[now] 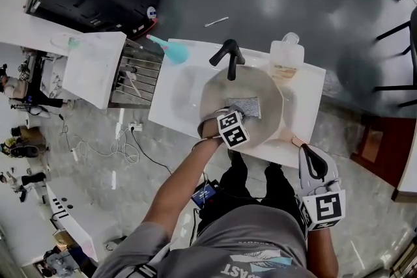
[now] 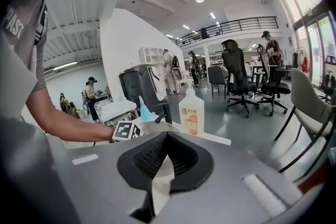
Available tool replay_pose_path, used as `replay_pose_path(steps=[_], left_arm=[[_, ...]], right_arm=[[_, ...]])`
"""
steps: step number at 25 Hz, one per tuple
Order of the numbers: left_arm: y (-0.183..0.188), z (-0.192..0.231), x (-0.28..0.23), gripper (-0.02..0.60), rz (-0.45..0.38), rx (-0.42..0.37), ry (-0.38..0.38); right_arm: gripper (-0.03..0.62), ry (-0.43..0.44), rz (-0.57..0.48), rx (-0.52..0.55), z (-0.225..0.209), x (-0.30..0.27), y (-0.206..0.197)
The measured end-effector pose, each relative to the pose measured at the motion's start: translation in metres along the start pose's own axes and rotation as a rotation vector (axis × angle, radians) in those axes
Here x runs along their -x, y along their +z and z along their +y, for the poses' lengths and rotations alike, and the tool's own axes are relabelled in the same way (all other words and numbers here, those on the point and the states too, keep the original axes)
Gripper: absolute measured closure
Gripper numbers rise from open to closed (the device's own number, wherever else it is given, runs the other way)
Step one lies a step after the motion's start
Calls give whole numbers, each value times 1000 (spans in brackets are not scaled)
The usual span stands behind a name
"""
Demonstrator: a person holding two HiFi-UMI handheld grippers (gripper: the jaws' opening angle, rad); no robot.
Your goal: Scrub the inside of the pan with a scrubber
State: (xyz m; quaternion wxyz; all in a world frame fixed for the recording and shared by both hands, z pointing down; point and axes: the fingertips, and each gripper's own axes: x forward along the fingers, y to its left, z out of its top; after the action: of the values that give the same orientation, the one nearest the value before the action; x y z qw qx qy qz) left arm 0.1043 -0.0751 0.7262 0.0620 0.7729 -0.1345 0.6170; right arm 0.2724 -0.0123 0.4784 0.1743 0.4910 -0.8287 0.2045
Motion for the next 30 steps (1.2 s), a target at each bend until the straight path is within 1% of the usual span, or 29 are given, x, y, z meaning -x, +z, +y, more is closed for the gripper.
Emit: replay_pose_path(steps=[4,6,8,11,14,17,20,25,28,30], left_arm=[[21,-36,3,557,-34,-35,-85],[32,-50,2,557,-47,-53,-109],[43,-58,-2,558,-55,-62,-115],[59,-51,-8,558,-74,-53,-83],[74,-27,-14,558,-92,-36,-21],[79,-1,-19,558,-87,-18,32],[71,24,-20,560,-65,4,72],[36,62,-10,561,-16,42,134],[13,75,-2,563,9,62,151],[2,74,3,563,21,65,149]], right_arm=[[592,-6,-11,-7,-6,7,-2],[592,-13,-13,-12,-9,11,-2],[592,-23,-11,-16,-14,15,-3],[592,-42,-8,-25,-22,21,-8],[592,-54,-4,-32,-29,24,-14],[592,-60,1,-37,-32,26,-18],[592,-62,8,-36,-34,26,-19],[592,-45,21,-21,-25,19,-18],[592,-22,25,-9,-14,11,-15],[592,-7,26,-2,-6,7,-14]])
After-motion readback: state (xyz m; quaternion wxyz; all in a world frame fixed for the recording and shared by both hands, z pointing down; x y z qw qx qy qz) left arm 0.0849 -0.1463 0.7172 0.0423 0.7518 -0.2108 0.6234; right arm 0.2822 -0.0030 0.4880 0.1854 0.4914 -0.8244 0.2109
